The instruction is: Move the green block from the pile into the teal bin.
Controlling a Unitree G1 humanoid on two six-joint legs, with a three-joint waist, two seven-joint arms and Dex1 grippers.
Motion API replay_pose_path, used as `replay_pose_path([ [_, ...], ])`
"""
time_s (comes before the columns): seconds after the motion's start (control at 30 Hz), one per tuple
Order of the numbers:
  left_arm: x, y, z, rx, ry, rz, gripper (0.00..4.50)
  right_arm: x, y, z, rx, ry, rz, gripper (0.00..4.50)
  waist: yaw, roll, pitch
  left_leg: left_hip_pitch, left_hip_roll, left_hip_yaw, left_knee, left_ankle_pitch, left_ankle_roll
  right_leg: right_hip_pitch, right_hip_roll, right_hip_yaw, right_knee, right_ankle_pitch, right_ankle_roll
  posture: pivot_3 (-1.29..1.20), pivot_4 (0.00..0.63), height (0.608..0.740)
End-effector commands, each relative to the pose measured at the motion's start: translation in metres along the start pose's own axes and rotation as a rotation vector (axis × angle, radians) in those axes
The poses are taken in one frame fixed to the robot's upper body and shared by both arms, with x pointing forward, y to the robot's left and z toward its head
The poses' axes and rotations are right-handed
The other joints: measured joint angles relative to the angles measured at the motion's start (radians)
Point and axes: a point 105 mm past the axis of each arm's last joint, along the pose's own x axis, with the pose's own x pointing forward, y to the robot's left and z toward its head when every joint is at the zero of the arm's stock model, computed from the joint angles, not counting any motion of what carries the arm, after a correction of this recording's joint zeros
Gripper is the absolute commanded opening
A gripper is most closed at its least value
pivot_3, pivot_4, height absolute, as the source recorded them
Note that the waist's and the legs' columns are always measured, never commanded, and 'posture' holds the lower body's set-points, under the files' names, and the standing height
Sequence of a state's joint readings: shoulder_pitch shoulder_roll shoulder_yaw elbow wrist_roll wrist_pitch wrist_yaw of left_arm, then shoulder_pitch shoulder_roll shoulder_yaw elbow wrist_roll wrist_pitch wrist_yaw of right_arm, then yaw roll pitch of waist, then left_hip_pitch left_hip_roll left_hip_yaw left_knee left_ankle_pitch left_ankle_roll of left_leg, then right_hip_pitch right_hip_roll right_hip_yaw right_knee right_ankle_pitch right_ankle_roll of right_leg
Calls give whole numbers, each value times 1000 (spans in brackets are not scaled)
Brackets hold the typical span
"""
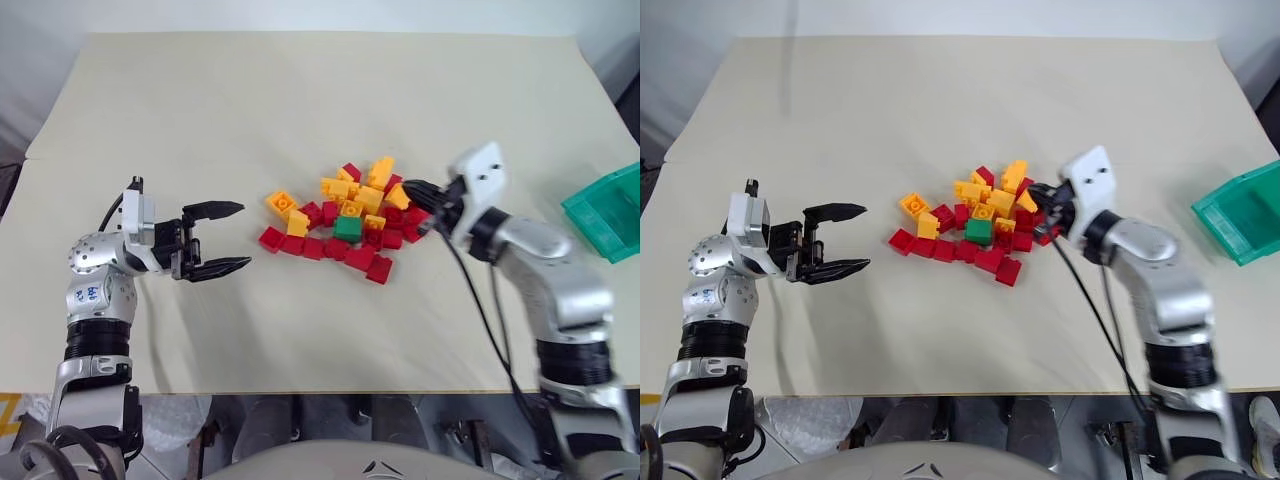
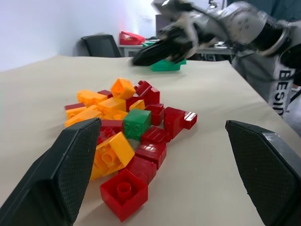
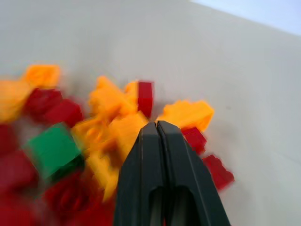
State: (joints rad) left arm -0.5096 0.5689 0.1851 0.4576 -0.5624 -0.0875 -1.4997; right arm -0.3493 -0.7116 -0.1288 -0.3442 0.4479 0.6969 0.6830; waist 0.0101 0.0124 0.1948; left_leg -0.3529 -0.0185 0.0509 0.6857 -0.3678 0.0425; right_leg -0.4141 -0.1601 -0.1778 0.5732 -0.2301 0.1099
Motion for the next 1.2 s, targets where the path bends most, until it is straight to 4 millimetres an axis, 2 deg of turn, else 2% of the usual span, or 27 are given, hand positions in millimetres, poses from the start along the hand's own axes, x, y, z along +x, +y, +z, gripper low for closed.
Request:
replay_pose_path([
  [0.03,-1,2,4,29,1,-17,4500,-44,1,2,-39,86,127,948,11,0,0,0,0,0,0,0,1,0,0,0,0,0,0,0,150,740],
  [0.23,-2,5,3,35,-3,-12,4500,-77,-11,3,-67,166,124,3007,11,-2,0,0,1,3,5,-1,1,1,0,3,1,3,2,0,150,740],
  [0.37,-2,4,3,40,-4,-10,4500,-65,3,8,-74,172,185,4381,10,-2,1,0,3,4,9,-1,1,1,1,4,2,4,1,0,150,740],
  [0.4,-2,5,3,41,-4,-9,4500,-59,7,10,-72,162,197,4482,10,-2,1,0,4,4,11,-2,1,1,2,5,2,5,0,0,150,740],
  [0.5,-1,6,4,47,-4,-7,4500,-27,18,19,-74,134,209,4482,7,-2,1,0,5,5,13,-2,0,1,3,7,2,7,-1,0,150,740],
  [0.6,0,6,4,51,-4,-7,4500,-1,28,17,-65,209,241,4482,8,-2,1,0,6,5,14,-2,0,-1,4,13,2,8,-2,0,150,740],
  [0.77,2,6,6,63,-13,-2,4500,44,34,19,-78,286,268,4482,8,-2,1,-4,7,8,14,-2,0,-6,6,15,3,8,-2,0,150,740],
  [0.87,2,4,7,72,-19,6,4500,72,34,13,-121,374,273,4482,6,-3,0,-8,7,13,14,-3,1,-11,7,15,3,8,-2,0,150,740],
  [1.0,1,2,6,75,-19,20,4500,85,39,4,-185,462,320,4482,2,-3,0,-17,7,14,16,-3,1,-18,9,13,3,9,-1,0,150,740],
  [1.2,-1,-2,6,78,-22,44,4500,96,54,-1,-222,497,400,4482,-13,-4,-1,-16,7,15,16,-3,1,-18,9,13,3,9,-1,0,150,740],
])
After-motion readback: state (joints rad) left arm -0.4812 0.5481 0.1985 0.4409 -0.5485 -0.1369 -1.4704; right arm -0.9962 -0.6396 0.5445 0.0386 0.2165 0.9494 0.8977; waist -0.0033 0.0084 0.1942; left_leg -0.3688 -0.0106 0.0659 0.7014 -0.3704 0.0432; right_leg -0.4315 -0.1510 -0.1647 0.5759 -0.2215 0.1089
